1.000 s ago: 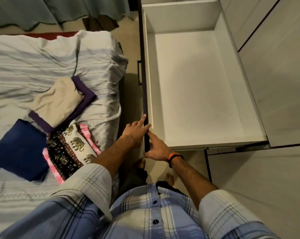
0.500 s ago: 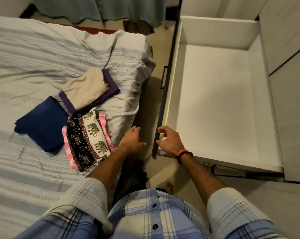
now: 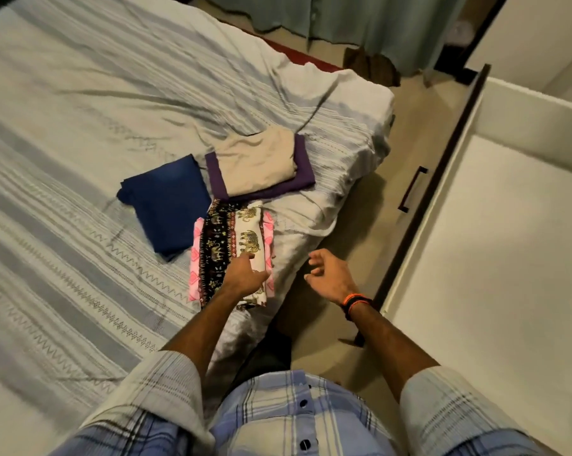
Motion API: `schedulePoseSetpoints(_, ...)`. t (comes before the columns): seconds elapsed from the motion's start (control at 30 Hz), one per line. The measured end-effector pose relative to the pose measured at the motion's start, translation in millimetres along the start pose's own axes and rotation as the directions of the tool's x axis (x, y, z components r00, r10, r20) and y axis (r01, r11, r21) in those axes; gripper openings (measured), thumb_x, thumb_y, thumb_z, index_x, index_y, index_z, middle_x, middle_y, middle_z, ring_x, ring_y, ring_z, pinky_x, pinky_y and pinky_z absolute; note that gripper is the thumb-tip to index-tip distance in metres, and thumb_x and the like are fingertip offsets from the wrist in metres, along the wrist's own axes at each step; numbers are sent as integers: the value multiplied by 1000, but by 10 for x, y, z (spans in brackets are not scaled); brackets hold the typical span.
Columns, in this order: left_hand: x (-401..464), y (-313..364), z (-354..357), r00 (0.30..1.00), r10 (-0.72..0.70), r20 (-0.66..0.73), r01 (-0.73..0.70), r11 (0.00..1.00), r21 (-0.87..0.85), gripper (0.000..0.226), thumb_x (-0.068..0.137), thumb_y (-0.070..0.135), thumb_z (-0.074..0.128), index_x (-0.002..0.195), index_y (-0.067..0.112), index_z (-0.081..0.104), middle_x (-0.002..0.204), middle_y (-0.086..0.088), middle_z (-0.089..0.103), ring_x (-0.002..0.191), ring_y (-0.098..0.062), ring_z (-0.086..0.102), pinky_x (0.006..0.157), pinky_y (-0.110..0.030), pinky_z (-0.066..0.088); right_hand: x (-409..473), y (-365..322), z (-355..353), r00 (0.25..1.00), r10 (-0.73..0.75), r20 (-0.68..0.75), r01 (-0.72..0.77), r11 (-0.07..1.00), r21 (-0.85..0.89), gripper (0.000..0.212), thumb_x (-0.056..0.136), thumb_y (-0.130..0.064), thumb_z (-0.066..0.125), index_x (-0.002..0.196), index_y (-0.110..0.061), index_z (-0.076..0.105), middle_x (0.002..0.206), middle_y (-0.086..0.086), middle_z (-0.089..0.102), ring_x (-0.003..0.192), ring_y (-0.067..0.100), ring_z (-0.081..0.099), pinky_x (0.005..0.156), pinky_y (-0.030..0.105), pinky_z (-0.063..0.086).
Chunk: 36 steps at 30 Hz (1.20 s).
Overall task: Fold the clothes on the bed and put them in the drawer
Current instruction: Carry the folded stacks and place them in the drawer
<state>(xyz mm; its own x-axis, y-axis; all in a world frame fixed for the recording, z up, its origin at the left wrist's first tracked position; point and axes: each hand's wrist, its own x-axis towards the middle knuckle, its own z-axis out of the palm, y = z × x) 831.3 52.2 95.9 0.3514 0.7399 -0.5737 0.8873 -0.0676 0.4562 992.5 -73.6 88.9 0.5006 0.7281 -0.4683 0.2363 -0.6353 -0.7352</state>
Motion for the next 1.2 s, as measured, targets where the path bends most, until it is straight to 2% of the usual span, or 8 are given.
schedulePoseSetpoints(0.13, 325, -167, -364, 997, -72, 7, 73, 986, -150, 61, 88, 32, 71, 138, 7, 46, 135, -10, 57, 112, -24, 59, 91, -30, 45, 400, -359, 227, 999, 8, 48, -6, 998, -55, 48, 81, -9, 71, 127, -11, 56, 117, 1, 64, 90, 14, 62, 86, 22, 50)
schedulePoseSetpoints(0.33, 789, -250, -906, 996, -90, 0, 87, 956, -279, 65, 87, 35, 71, 140, 9, 45, 141, -7, 52, 125, -25, 52, 101, -33, 42, 889, -975, 394, 997, -41, 62, 47, 995, -92, 52, 83, -13, 72, 130, -10, 51, 119, 0, 61, 98, 16, 63, 88, 30, 54)
schedulePoseSetpoints(0.47, 1134, -217, -1210, 997, -76, -19, 67, 953, -296, 65, 88, 39, 70, 141, 11, 45, 143, -7, 50, 129, -24, 50, 105, -34, 40, 1262, -1251, 400, 999, -34, 5, 35, 992, -124, 53, 81, -15, 74, 129, -10, 53, 119, 2, 63, 97, 18, 65, 92, 38, 54)
schedulePoseSetpoints(0.67, 1620, -96, -1498, 996, -92, -10, 82, 930, -359, 62, 88, 37, 70, 139, 10, 47, 139, -7, 54, 125, -23, 52, 103, -35, 43, 1769, -1480, 273, 999, -11, -41, 5, 989, -145, 53, 82, -18, 74, 129, -11, 53, 119, 0, 64, 93, 16, 64, 86, 27, 50)
schedulePoseSetpoints(0.87, 2309, 27, -1596, 990, -136, 32, 139, 924, -356, 67, 88, 39, 70, 142, 8, 44, 143, -9, 51, 128, -25, 51, 105, -36, 42, 2478, -1533, 156, 997, 67, -36, -72, 986, -152, 49, 81, -19, 73, 126, -10, 54, 120, 4, 65, 96, 17, 62, 91, 31, 50)
schedulePoseSetpoints(1.0, 2787, 76, -1567, 972, -229, 60, 235, 895, -380, 70, 88, 41, 70, 144, 11, 41, 147, -8, 46, 131, -26, 47, 106, -37, 39, 3012, -1500, 63, 992, 114, -45, -121, 970, -210, 57, 78, -27, 75, 127, -7, 53, 116, 7, 64, 101, 24, 61, 83, 32, 48)
schedulePoseSetpoints(1.1, 3247, 81, -1507, 945, -313, 97, 326, 866, -379, 78, 87, 43, 70, 148, 10, 35, 150, -9, 43, 134, -28, 44, 108, -36, 37, 3551, -1384, 11, 982, 178, -64, -188, 954, -234, 62, 71, -40, 79, 116, -5, 54, 104, 8, 60, 94, 28, 58, 73, 32, 41)
schedulePoseSetpoints(1.2, 3603, 33, -1442, 920, -374, 118, 390, 838, -382, 79, 86, 40, 72, 146, 7, 35, 146, -10, 47, 131, -29, 47, 104, -35, 39, 3996, -1267, -5, 965, 242, -98, -259, 935, -241, 87, 61, -58, 80, 123, -5, 53, 117, 13, 58, 107, 34, 56, 86, 44, 50)
